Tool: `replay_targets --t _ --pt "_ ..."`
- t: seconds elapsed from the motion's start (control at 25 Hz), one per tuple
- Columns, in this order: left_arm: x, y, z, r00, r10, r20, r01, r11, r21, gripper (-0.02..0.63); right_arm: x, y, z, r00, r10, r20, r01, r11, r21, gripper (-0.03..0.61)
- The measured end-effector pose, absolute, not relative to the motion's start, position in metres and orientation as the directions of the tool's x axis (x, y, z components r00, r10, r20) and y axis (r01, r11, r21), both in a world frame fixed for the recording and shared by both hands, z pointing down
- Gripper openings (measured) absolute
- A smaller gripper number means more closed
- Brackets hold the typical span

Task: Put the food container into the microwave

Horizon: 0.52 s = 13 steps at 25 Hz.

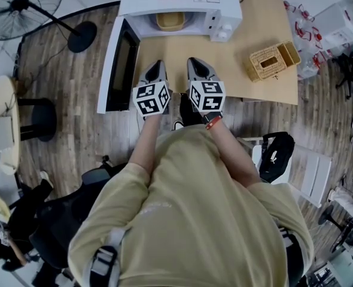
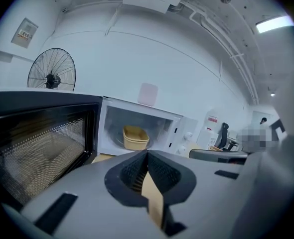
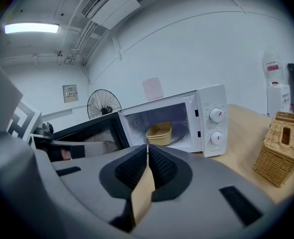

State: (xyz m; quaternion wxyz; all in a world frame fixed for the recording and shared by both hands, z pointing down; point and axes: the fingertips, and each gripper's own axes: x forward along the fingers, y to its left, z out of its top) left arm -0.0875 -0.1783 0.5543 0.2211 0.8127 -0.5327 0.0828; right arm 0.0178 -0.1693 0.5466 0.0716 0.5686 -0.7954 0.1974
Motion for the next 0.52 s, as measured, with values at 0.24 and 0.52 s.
replay_targets --t 0.24,0.52 --pt "-0.091 -0.174 0.561 0.404 -0.832 0.38 -0.907 -0.312 0.282 0.02 0.022 -0.162 0.553 -0.333 -0.875 0.35 -0.934 0.257 -0.247 0.031" --pt "-0.083 -0.178 0.582 0.403 -0.804 0.437 -0.908 -0.292 0.301 0.018 0.037 -0.161 0.574 -0.331 -0.857 0.395 -0.933 0.236 -0.271 0.023"
